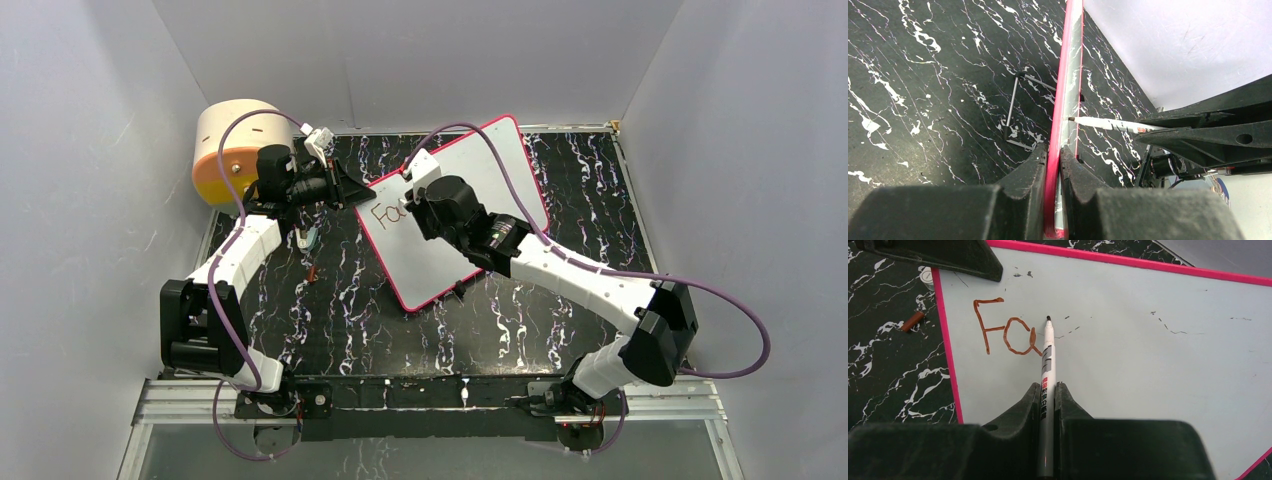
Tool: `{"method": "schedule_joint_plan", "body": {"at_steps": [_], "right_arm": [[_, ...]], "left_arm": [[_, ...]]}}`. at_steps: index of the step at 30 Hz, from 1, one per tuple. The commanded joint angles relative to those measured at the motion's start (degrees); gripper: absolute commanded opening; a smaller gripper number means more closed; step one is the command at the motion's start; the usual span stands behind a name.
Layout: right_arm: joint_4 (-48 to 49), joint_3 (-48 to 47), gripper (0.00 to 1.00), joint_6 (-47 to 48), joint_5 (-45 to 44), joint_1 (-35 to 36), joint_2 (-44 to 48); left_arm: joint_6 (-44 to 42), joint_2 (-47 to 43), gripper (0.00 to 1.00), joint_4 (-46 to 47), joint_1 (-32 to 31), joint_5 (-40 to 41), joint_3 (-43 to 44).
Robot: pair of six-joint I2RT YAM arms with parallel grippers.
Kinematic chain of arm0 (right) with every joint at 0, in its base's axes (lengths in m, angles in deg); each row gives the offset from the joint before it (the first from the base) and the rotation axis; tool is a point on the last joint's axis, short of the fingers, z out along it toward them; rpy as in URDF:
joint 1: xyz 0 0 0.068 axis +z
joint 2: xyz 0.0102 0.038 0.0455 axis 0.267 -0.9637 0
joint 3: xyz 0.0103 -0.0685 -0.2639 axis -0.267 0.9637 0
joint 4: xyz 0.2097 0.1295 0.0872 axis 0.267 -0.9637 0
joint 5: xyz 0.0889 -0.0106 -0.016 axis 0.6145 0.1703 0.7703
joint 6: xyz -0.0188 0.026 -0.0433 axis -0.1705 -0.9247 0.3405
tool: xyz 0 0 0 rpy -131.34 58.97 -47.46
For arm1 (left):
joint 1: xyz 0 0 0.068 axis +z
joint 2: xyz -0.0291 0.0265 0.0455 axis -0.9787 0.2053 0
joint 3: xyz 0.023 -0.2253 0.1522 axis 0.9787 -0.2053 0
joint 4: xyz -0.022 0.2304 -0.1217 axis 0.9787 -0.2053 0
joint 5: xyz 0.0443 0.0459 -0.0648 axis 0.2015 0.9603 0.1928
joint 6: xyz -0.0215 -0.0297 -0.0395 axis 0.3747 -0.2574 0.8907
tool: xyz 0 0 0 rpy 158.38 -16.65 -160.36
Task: Write a sentence on the whiteboard
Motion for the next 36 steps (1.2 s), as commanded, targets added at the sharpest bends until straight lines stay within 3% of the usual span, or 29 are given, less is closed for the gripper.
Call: {"method": "schedule_joint_plan", "body": {"at_steps": [1, 36], "right_arm": [[1.05, -0.29, 0.00, -0.19, -0.70, -0.56, 1.63], [1.00, 0.66, 0.00, -1.07, -0.50, -0.55, 1.89]], "left_arm": [[-2.38, 0.65, 0.00, -4.62, -0.99, 2.79, 0.53], [-2.55, 0.75, 0.00, -4.94, -1.06, 2.73, 0.64]]}}
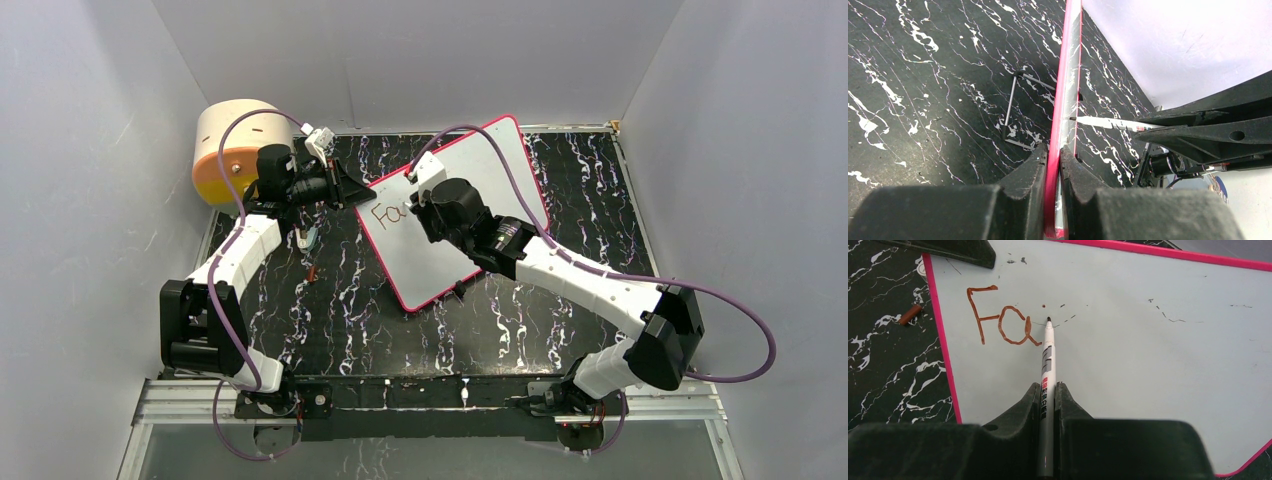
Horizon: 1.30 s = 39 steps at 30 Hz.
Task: Write a sentence on the whiteboard
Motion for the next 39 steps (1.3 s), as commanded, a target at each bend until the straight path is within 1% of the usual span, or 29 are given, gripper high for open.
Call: {"method": "schedule_joint_plan", "body": {"at_steps": [1, 7, 23, 30, 39], "right_arm": [[0.96, -1.34, 0.00, -0.67, -0.69, -0.21, -0.10], [-1.47, -1.97, 0.00, -0.70, 0.77, -0.19, -0.31], [-6.77, -3.03, 0.00, -0.99, 1.26, -0.20, -0.53], [-6.66, -2.63, 0.00, -1.10, 1.55, -0.19, -0.12], [-4.01, -1.54, 0.00, -0.61, 2.07, -0.19, 1.28]], "left_arm": [[-2.38, 0.75, 0.00, -4.31, -1.01, 2.92, 0.32], [-2.36, 0.75, 0.00, -4.31, -1.01, 2.94, 0.36], [-2.47, 0.74, 0.00, -4.31, -1.01, 3.01, 0.34], [-2.51, 0.73, 0.00, -4.39, -1.01, 3.06, 0.35], [-2.59, 0.84, 0.00, -4.47, -1.01, 3.14, 0.31]]}}
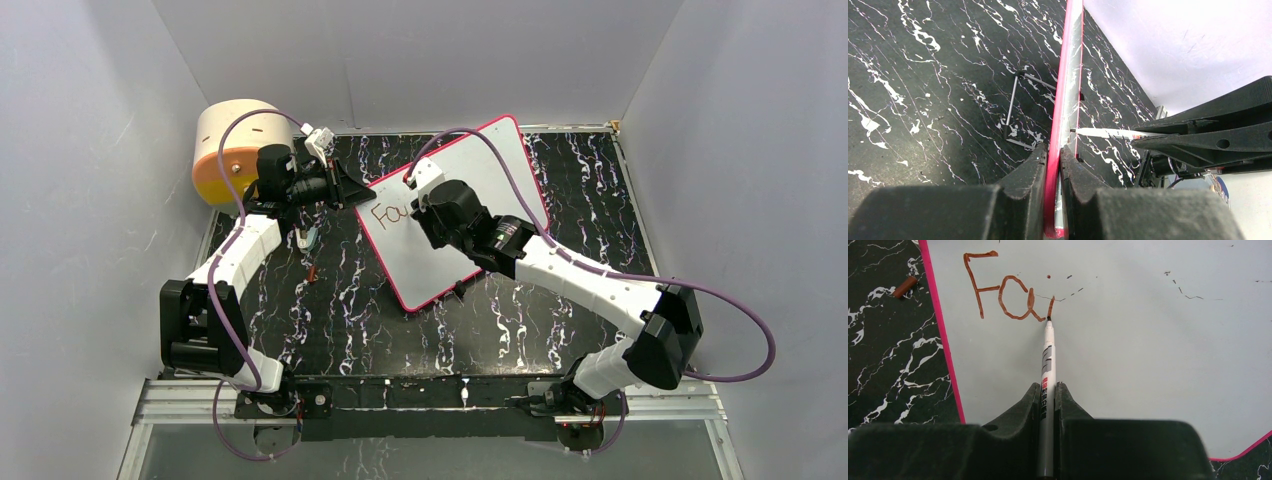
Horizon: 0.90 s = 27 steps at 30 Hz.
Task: Write a sentence on the whiteboard
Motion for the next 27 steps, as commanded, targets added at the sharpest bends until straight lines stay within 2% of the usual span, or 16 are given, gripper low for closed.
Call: {"method": "schedule_joint_plan", "body": {"at_steps": [1, 14, 27], "right_arm": [[1.80, -0.72, 0.00, -0.15, 0.79, -0.18, 1.83], [7.89, 2.55, 0.00, -0.21, -2.72, -1.06, 4.52], [10.37, 3.14, 0.00, -1.03, 0.08, -1.94, 3.73]], "left_arm": [[-2.43, 0.83, 0.00, -4.32, -1.01, 3.02, 0.32], [-2.52, 0.90, 0.00, -4.42, -0.95, 2.98, 0.40], [-2.52, 0.84, 0.00, -4.51, -1.01, 2.87, 0.40]]}}
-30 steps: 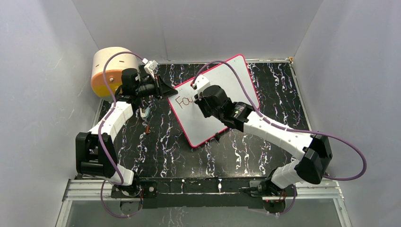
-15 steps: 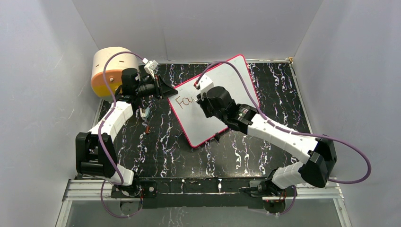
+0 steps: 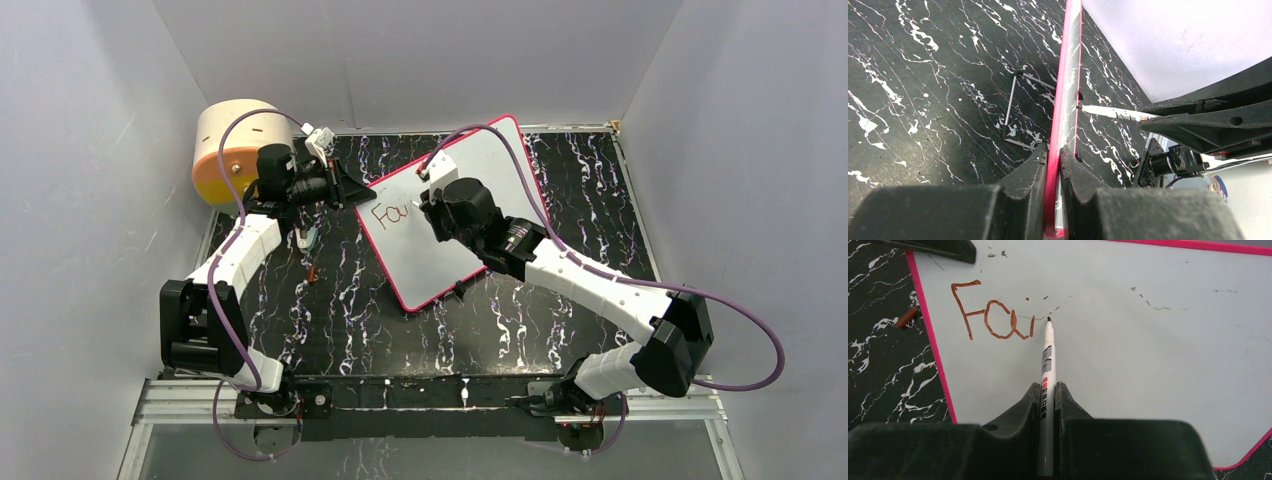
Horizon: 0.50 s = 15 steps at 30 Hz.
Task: Write a sentence on the whiteboard
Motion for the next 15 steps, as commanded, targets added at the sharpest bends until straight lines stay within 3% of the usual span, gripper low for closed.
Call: {"method": "schedule_joint_plan", "body": {"at_steps": [1, 15], "right_arm": [[4.04, -0.40, 0.00, -0.45, 0.45, -0.10, 0.60], [4.14, -1.13, 0.00, -0.62, 1.34, -0.24, -1.00]], "left_arm": [[-2.50, 0.86, 0.00, -4.26, -0.99, 3.07, 0.21], [-2.45, 1.10, 0.00, -4.26, -0.99, 3.07, 0.22]]}}
